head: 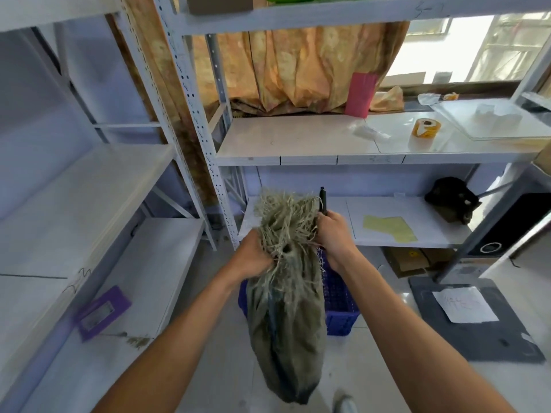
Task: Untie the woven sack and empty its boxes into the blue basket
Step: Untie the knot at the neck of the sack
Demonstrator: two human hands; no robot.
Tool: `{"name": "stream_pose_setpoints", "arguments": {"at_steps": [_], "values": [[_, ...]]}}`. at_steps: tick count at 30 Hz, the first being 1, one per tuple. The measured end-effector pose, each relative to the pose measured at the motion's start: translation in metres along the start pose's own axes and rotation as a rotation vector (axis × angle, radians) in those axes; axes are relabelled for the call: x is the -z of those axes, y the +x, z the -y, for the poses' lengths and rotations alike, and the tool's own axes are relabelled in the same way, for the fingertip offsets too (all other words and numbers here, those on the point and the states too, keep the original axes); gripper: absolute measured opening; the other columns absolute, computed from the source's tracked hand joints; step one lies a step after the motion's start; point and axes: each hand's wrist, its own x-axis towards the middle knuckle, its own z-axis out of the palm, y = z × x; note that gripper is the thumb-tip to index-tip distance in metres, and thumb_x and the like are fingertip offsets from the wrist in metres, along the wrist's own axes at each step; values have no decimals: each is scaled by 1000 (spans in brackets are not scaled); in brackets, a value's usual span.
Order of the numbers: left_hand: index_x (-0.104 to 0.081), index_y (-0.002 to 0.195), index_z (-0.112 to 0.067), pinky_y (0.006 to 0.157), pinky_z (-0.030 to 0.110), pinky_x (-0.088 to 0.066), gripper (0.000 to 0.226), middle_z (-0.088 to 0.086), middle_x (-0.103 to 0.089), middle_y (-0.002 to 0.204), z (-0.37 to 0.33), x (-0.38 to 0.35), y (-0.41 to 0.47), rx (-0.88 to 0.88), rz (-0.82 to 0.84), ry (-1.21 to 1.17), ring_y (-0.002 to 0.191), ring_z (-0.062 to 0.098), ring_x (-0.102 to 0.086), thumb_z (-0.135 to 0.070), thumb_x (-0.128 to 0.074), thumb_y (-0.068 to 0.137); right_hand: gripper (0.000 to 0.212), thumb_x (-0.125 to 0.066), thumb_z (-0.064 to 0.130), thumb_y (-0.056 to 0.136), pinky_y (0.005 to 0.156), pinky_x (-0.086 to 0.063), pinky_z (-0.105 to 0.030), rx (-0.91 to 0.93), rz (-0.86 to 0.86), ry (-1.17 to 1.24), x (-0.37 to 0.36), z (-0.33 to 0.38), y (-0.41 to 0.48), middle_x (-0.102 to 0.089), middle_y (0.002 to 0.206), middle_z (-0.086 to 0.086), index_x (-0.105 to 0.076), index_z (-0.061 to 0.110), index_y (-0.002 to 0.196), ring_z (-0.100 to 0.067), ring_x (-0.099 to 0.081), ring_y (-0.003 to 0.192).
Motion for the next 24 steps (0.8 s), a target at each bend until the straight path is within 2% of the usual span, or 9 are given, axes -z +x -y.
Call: {"name": "stream_pose_setpoints", "arguments": {"at_steps": [2,6,8,11,13,15,17,21,24], "values": [[-68,109,-11,76,9,-49,27,0,-70,100,5,-3,9,0,-61,33,102,16,-68,2,-72,85,20,-41,10,100,47,-33,-29,7,27,-7,14,3,13,-49,62,-3,-56,9,88,-15,-44,47],[-63,87,-17,82,33,-48,20,10,-63,91,5,-6,24,130,-92,116,103,36,-65,3,-68,90,26,-44,17,103,50,-27,-30,59,42,-123,37,2,41,-45,60,1,-54,17,79,-13,-37,48],[-59,88,-19,85,38,-48,20,9,-59,97,1,-8,29,268,-113,80,102,30,-61,-1,-59,97,23,-45,21,103,52,-31,-32,100,25,-223,49,3,54,-50,64,-1,-58,18,84,-14,-42,51],[-58,103,-17,83,32,-50,10,1,-59,99,-10,-11,32,391,-241,-184,88,15,-57,-11,-50,105,24,-44,24,105,52,-32,-31,175,34,-339,68,7,67,-50,66,1,-59,13,90,-14,-42,54],[-62,99,-20,81,30,-51,17,-1,-62,96,-19,-14,37,393,-324,-430,83,10,-58,-19,-47,107,25,-44,21,105,51,-31,-28,217,32,-369,79,11,74,-47,65,4,-54,20,82,-13,-41,53],[-67,93,-15,64,25,-52,24,3,-67,86,-24,-13,47,463,-404,-547,72,12,-62,-18,-48,106,28,-43,18,104,51,-30,-28,237,11,-377,88,14,83,-45,65,3,-48,22,77,-14,-40,54],[-71,87,-10,52,20,-51,22,5,-70,73,-24,-10,59,516,-400,-506,60,13,-65,-10,-53,100,27,-43,20,104,54,-31,-32,225,2,-367,95,17,93,-44,66,1,-47,19,78,-16,-38,55],[-73,88,-3,67,28,-55,31,9,-65,76,-16,-8,82,512,-337,-404,67,20,-62,1,-43,93,25,-43,24,104,58,-31,-37,192,1,-369,97,20,111,-44,67,1,-48,19,81,-17,-39,57],[-71,99,-2,76,29,-56,29,13,-68,88,-10,-12,98,490,-257,-344,77,21,-67,-4,-42,100,27,-43,21,105,55,-30,-36,190,4,-364,94,18,120,-42,64,1,-47,20,78,-17,-38,54]]}}
